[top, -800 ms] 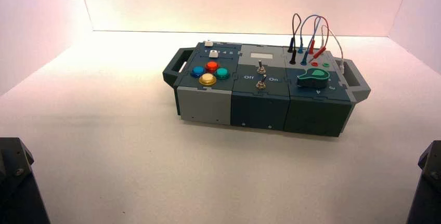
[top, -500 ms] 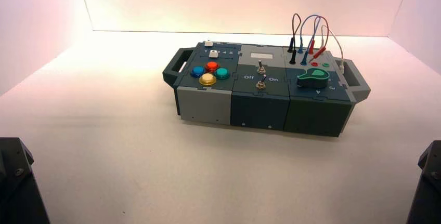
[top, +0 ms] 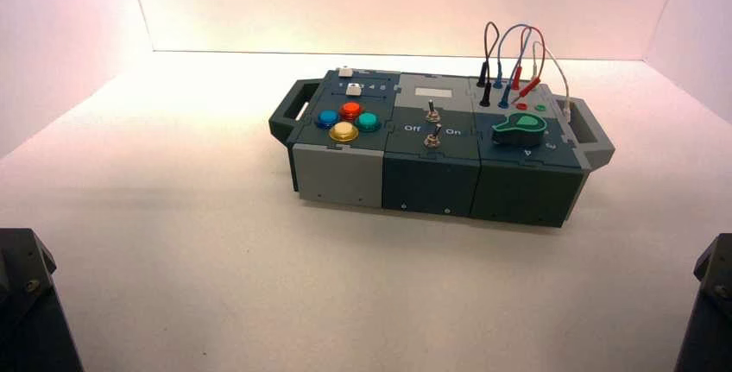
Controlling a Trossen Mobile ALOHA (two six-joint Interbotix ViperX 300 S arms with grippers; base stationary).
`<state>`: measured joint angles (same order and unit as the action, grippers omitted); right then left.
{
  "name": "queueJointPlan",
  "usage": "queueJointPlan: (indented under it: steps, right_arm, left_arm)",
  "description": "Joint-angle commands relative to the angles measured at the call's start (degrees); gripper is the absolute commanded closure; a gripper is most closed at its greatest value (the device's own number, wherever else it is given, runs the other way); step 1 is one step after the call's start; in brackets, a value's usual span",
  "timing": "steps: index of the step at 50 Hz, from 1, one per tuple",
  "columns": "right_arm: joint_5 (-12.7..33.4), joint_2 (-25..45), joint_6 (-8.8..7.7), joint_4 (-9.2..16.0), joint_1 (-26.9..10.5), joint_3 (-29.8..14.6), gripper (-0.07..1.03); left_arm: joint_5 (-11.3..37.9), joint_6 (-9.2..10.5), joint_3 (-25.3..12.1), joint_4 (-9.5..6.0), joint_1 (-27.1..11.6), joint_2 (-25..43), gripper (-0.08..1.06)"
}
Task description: Move the top slider to position 4.
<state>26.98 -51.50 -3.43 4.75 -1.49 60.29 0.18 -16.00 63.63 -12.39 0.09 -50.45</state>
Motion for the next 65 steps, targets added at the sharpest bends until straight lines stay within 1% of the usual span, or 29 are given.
queueJointPlan:
  steps: [1,2,6,12,19,22,31,34,39,42,43,45,46,48,49,51,52,53,54,55,57,61,62,63,65]
  right_arm:
    - [3.25,1.58,-0.09,0.7,-1.14,-3.96,0.98]
    - [4.83,2.02,-0.09,0.79,-1.67,-4.66,0.98]
    - [7.91,2.46,-0.09,1.05,-2.64,-5.89,0.98]
    - [11.07,2.64,-0.09,1.67,-3.69,-6.94,0.98]
    - [14.94,2.72,-0.18,2.55,-3.87,-8.26,0.98]
    - [16.0,2.55,-0.18,2.9,-3.87,-8.61,0.98]
    - [17.67,2.11,-0.18,3.96,-3.87,-8.88,0.98]
    - [19.42,2.46,-0.62,4.57,-3.87,-9.14,0.98]
    - [21.53,3.52,-3.52,5.36,-4.39,-9.67,0.98]
    - [21.97,4.04,-5.71,7.03,-4.92,-9.76,0.98]
    - [22.06,4.13,-6.15,7.38,-4.92,-9.76,0.98]
    - [21.97,4.39,-7.82,9.23,-5.01,-9.76,0.98]
    - [22.15,4.57,-9.4,10.9,-5.19,-9.84,0.98]
    - [22.32,4.83,-11.51,13.1,-5.01,-9.84,0.98]
    - [22.32,4.83,-12.13,13.71,-5.01,-9.84,0.98]
    - [22.41,5.01,-14.5,15.56,-5.19,-9.76,0.98]
    - [22.41,5.01,-15.12,16.0,-5.01,-9.84,0.98]
    - [22.41,5.1,-15.91,16.7,-5.01,-9.84,0.98]
    - [22.59,5.19,-17.67,17.84,-5.01,-9.84,0.98]
    - [22.76,5.19,-18.02,18.11,-5.01,-9.84,0.98]
    - [23.29,5.36,-19.25,18.54,-5.01,-10.11,0.98]
    - [24.52,5.71,-20.21,18.63,-5.01,-10.55,0.98]
    - [24.52,5.71,-20.21,18.63,-5.01,-10.55,0.98]
    - [25.22,5.98,-21.01,18.63,-5.01,-10.63,0.98]
    - [25.58,6.06,-21.88,18.63,-5.01,-10.63,0.98]
  left_arm:
    - [4.92,0.09,-4.57,0.0,-0.35,0.97,1.01]
    - [6.86,0.09,-5.45,0.0,-0.53,1.32,1.01]
    - [11.69,0.09,-7.56,-0.09,-0.62,2.46,1.01]
    - [19.78,0.09,-10.72,-0.26,-0.79,4.66,1.01]
    - [26.1,0.0,-12.74,-0.26,-1.49,7.65,1.01]
    - [27.69,0.0,-13.27,-0.26,-2.29,8.7,1.01]
    - [28.83,0.0,-13.45,-0.44,-5.89,10.63,1.01]
    - [29.36,0.0,-13.45,-0.53,-7.38,11.25,1.01]
    - [29.53,0.0,-13.45,-0.7,-9.14,12.48,1.01]
    - [29.53,-0.09,-13.8,-0.88,-10.11,13.36,1.01]
    - [29.62,0.0,-13.97,-1.05,-10.28,13.8,1.01]
    - [29.62,0.0,-14.15,-1.23,-10.72,14.33,1.01]
    - [29.88,-0.09,-14.5,-1.32,-10.99,14.94,1.01]
    - [30.15,-0.09,-14.94,-1.49,-11.51,15.64,1.01]
    - [30.41,-0.18,-15.12,-1.58,-11.78,16.08,1.01]
    - [30.67,-0.26,-15.47,-1.58,-12.22,16.61,1.01]
    - [30.94,-0.26,-15.64,-1.76,-12.57,17.05,1.01]
    - [30.85,-0.26,-15.91,-1.58,-12.92,17.49,1.01]
    - [30.94,-0.26,-16.26,-1.76,-13.36,18.19,1.01]
    - [31.03,-0.35,-16.44,-1.58,-13.71,18.63,1.01]
    - [31.03,-0.62,-17.05,-1.76,-14.5,19.6,1.01]
    - [31.29,-1.23,-18.19,-1.58,-15.38,21.09,1.01]
    - [31.38,-1.32,-18.37,-1.76,-15.56,21.36,1.01]
    - [31.82,-2.2,-19.42,-1.58,-16.35,22.68,1.01]
    - [32.17,-2.64,-20.13,-1.76,-16.7,23.64,1.01]
